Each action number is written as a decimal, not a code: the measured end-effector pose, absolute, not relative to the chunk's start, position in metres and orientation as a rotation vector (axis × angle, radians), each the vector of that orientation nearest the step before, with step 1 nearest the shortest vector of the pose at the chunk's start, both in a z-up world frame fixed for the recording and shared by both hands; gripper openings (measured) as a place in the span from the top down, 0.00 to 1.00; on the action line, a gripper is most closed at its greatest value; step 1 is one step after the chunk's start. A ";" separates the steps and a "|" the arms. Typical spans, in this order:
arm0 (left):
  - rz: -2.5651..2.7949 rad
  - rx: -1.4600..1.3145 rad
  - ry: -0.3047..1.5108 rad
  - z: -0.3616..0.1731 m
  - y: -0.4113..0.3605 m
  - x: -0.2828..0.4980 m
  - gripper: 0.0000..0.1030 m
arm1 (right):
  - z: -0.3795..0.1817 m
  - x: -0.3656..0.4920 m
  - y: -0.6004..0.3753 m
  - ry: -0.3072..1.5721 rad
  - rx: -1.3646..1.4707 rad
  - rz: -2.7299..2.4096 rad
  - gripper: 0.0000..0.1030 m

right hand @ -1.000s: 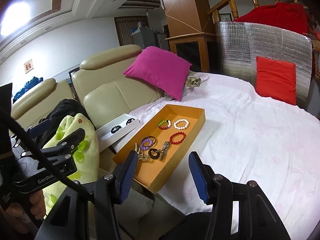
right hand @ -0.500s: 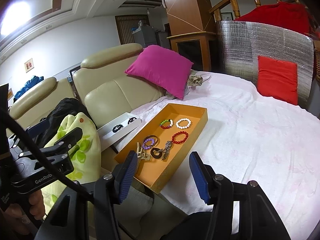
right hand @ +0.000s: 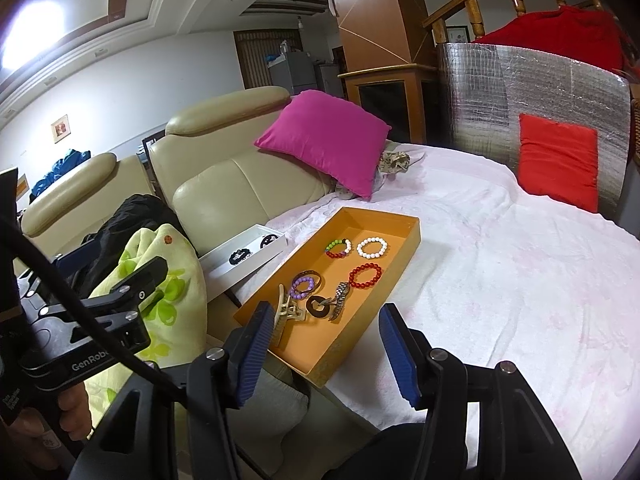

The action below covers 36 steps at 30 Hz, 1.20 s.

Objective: Organize jewelry

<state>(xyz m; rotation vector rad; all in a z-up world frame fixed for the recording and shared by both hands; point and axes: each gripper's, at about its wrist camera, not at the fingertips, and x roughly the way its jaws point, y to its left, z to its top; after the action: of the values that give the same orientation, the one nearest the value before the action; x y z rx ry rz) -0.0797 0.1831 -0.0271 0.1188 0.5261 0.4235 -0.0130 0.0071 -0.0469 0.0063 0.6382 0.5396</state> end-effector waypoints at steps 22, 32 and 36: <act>0.428 0.104 0.520 -0.026 0.190 -0.085 0.08 | -0.046 -0.018 0.014 0.637 -0.005 0.546 0.42; 0.439 0.098 0.515 -0.026 0.193 -0.088 0.08 | -0.046 -0.018 0.018 0.639 -0.010 0.545 0.42; 0.439 0.098 0.514 -0.026 0.193 -0.089 0.08 | -0.046 -0.018 0.020 0.642 -0.011 0.544 0.42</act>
<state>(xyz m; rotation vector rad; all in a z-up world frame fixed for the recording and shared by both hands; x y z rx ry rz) -0.0886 0.1934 -0.0258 0.0976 0.5141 0.4389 -0.0184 0.0196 -0.0464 -0.0112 0.6419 0.5445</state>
